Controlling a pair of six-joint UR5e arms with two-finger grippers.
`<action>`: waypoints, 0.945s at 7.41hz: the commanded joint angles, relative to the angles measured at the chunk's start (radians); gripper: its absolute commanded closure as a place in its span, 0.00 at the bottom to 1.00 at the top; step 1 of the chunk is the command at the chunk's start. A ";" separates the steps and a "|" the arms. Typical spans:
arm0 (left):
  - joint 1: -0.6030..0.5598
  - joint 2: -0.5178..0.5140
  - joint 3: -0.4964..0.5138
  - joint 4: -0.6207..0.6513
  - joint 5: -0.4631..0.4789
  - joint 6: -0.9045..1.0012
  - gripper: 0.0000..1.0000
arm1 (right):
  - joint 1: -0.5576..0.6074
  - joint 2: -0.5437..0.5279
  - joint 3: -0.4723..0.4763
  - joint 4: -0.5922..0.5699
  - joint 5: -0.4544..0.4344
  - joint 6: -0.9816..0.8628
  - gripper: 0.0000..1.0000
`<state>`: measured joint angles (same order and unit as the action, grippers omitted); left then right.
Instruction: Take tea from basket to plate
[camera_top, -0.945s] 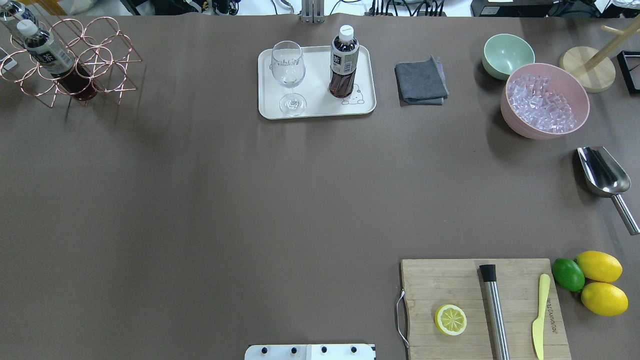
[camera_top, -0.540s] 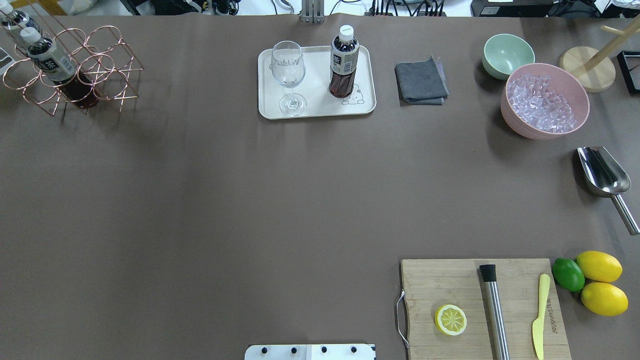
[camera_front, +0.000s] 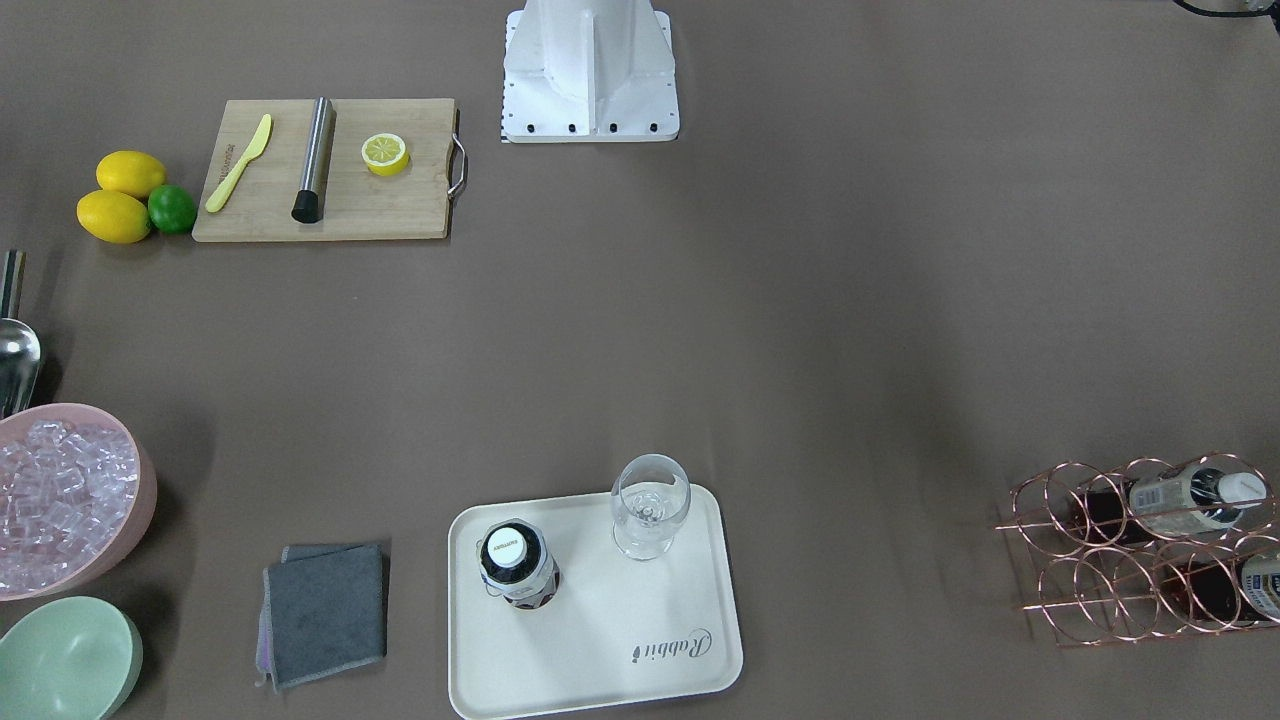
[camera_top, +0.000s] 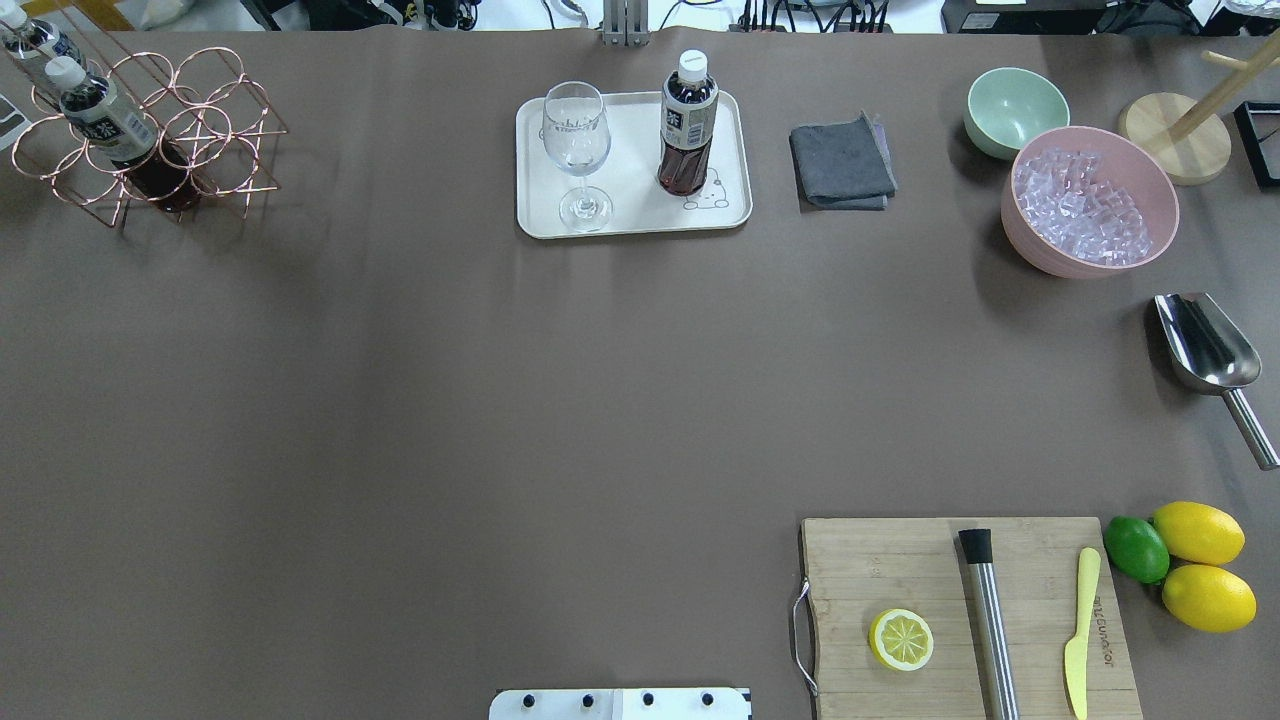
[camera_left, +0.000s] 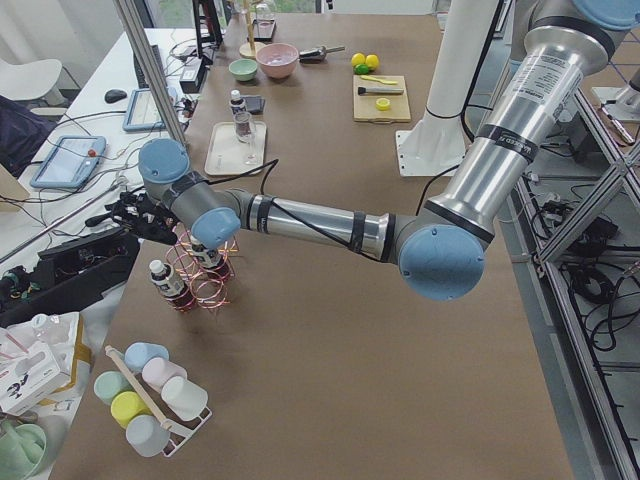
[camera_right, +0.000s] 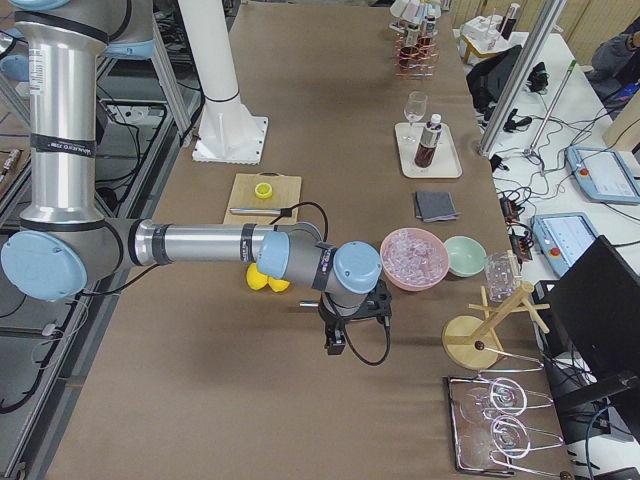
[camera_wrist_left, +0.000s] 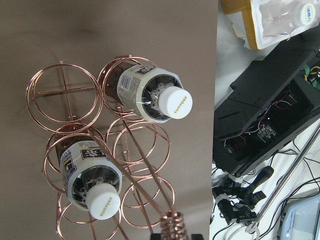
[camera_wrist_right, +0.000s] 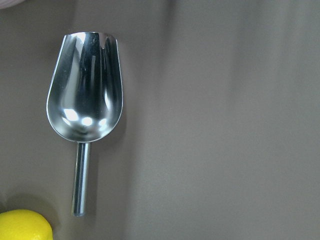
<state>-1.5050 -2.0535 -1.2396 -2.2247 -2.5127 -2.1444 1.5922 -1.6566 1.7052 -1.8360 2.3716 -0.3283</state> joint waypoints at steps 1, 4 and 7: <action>0.000 0.001 0.000 0.000 0.000 0.000 0.93 | 0.000 0.000 0.001 0.000 -0.002 0.000 0.00; 0.006 0.004 0.000 -0.001 0.000 0.000 0.59 | 0.000 0.000 0.004 0.000 0.004 0.000 0.00; 0.020 0.006 -0.012 -0.022 0.030 0.011 0.02 | 0.002 -0.006 0.001 -0.002 0.006 0.000 0.00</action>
<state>-1.4945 -2.0487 -1.2415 -2.2277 -2.5109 -2.1413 1.5923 -1.6583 1.7078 -1.8374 2.3770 -0.3283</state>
